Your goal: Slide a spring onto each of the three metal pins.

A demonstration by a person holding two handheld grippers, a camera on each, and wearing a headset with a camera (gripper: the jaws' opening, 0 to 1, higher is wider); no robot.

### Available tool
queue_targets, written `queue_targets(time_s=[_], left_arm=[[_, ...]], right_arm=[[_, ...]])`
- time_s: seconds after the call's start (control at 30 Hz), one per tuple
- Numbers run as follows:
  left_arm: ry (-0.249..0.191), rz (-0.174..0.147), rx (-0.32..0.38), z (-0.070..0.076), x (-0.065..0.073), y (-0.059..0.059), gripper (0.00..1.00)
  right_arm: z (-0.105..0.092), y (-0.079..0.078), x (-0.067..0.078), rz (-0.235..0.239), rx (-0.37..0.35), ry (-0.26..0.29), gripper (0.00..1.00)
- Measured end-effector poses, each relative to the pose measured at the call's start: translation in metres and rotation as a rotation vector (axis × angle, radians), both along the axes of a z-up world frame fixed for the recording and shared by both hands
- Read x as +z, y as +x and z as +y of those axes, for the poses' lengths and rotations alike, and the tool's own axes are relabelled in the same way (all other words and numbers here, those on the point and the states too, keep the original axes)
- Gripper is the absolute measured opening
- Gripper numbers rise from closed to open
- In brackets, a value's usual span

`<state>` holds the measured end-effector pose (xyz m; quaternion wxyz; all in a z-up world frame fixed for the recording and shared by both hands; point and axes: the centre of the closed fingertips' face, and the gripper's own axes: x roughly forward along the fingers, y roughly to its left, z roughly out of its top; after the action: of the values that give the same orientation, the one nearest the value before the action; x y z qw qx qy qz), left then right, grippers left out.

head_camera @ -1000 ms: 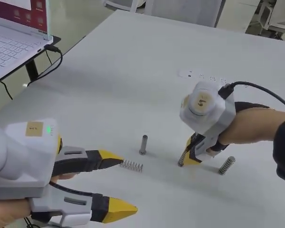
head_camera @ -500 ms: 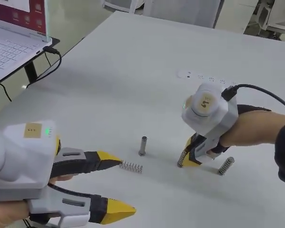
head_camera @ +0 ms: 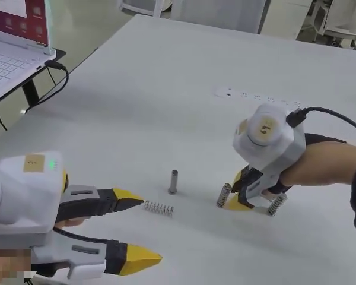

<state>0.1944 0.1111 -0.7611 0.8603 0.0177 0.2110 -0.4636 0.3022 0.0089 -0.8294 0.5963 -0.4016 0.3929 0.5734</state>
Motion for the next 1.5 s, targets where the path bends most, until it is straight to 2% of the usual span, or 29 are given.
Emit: queue_targets(time_s=[0.5,0.73,1.2,1.5], left_arm=[[0.027,0.029,-0.006,0.01,-0.02,0.019,0.49],[0.041,0.042,-0.025,0.011,-0.03,0.028,0.48],[0.094,0.06,-0.067,0.014,-0.05,0.053,0.46],[0.118,0.065,-0.089,0.014,-0.066,0.068,0.39]], right_arm=[[-0.005,-0.013,0.016,-0.025,-0.062,0.069,0.18],[-0.009,-0.019,0.022,-0.023,-0.105,0.109,0.18],[-0.023,-0.033,0.024,-0.032,-0.177,0.128,0.17],[-0.024,-0.04,0.024,-0.029,-0.2,0.14,0.17]])
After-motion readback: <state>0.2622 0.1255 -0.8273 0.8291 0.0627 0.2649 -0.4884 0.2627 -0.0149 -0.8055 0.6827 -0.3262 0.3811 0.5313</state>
